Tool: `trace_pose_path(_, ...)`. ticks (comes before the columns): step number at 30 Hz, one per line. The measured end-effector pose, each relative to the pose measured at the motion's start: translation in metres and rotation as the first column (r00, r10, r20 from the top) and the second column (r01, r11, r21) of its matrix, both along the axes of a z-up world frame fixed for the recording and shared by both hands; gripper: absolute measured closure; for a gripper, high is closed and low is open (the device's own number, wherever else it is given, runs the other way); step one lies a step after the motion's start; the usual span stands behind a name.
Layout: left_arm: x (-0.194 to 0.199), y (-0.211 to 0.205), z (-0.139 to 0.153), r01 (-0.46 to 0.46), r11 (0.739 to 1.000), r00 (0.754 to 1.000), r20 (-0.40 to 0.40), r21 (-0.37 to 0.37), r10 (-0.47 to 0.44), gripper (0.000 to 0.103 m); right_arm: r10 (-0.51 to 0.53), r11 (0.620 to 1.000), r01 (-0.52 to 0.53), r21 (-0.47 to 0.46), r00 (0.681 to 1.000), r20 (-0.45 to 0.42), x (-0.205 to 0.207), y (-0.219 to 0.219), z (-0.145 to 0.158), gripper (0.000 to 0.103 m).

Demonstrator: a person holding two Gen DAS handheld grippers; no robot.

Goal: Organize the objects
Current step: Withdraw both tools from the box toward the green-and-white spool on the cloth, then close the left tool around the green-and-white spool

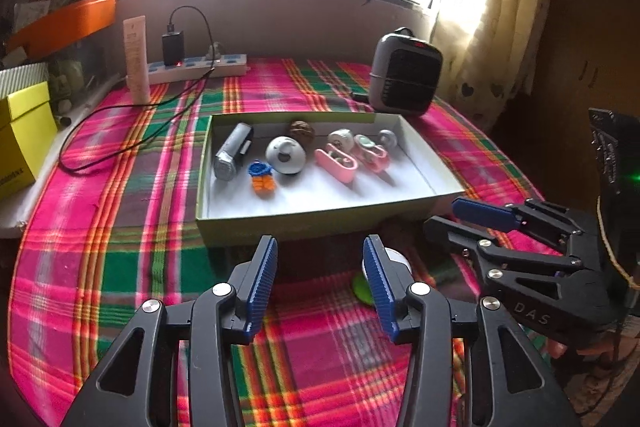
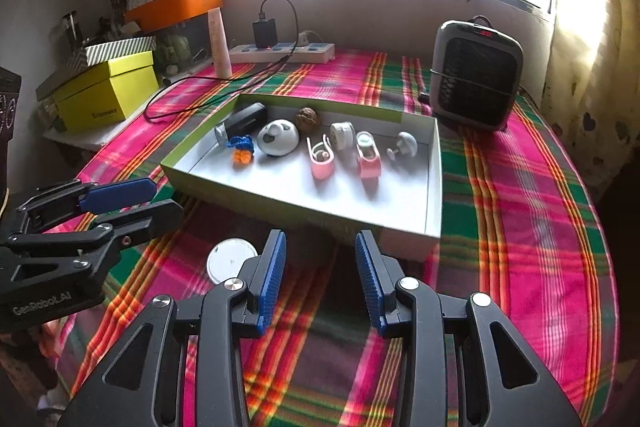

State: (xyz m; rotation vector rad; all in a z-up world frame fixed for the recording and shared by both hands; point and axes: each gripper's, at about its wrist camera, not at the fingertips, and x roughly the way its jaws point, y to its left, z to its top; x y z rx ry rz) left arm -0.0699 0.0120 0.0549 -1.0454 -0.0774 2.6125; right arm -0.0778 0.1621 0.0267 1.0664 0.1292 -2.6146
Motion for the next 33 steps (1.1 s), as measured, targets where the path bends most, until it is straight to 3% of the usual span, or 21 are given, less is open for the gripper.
trace_pose_path(5, 0.009, 0.006, -0.003, 0.046, 0.999, 0.999, 0.008, 0.018, -0.046, 0.053, -0.018, 1.0, 0.018, -0.006, 1.0, -0.007, 0.009, 0.008, 0.0, 0.065)
trace_pose_path(16, 0.009, 0.031, -0.017, 0.117, 0.993, 0.992, 0.042, 0.016, -0.117, 0.051, -0.077, 0.997, 0.077, -0.028, 0.997, 0.009, 0.02, 0.028, -0.008, 0.065)
trace_pose_path(33, -0.014, 0.048, -0.036, 0.082, 0.996, 0.993, 0.092, -0.034, -0.079, 0.052, -0.099, 0.995, 0.1, -0.029, 0.994, 0.043, 0.021, 0.044, -0.019, 0.065)
